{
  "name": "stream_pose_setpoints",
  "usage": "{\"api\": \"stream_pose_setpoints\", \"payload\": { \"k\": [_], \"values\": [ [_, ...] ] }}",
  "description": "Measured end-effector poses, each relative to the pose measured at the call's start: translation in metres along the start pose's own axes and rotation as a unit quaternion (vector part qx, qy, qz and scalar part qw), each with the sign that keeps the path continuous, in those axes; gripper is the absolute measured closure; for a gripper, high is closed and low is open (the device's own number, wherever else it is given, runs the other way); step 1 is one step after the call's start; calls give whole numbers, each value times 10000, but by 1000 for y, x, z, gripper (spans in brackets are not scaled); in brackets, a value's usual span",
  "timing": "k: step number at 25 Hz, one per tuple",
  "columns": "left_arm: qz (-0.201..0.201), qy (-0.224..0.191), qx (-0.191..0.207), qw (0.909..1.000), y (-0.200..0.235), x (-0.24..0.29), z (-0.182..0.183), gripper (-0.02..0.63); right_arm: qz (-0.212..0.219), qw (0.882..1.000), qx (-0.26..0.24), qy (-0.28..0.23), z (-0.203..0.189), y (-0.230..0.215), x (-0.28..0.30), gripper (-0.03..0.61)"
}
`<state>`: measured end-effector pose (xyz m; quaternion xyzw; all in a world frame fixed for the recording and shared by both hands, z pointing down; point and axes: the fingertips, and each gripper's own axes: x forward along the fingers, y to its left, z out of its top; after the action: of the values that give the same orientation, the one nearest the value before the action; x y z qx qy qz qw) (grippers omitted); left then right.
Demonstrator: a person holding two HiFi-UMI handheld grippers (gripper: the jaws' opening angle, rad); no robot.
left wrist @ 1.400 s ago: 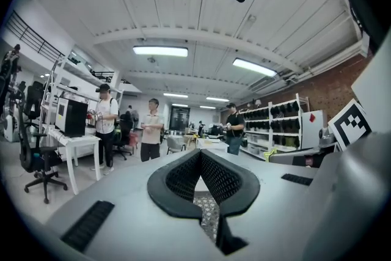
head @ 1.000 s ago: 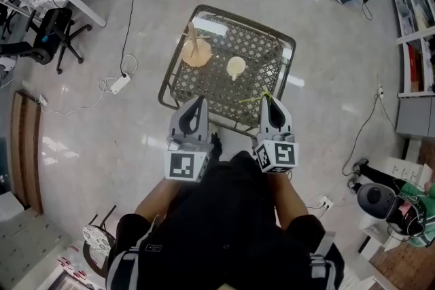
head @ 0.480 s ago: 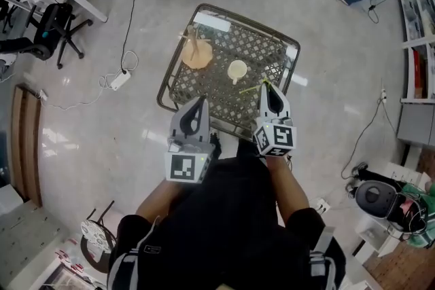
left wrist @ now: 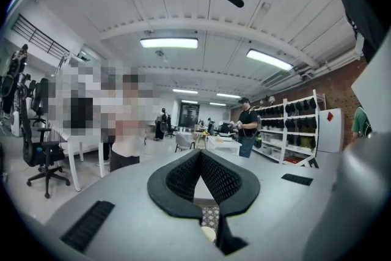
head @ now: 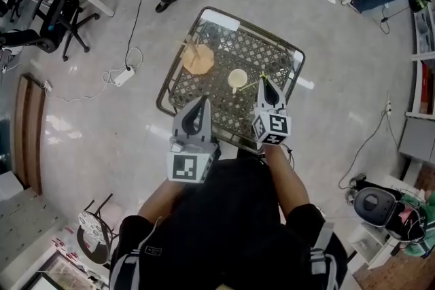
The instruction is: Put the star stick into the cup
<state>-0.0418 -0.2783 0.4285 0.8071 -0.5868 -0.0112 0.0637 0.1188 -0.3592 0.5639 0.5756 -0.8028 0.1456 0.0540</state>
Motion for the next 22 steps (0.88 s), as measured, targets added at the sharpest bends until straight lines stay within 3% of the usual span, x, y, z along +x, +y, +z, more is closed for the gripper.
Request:
{"api": "stream_pose_setpoints", "payload": {
  "k": [22],
  "values": [
    [147,298,-56,9994,11,52,-16,598,-271,9919,759,981,-102,-48,91,557]
  ]
}}
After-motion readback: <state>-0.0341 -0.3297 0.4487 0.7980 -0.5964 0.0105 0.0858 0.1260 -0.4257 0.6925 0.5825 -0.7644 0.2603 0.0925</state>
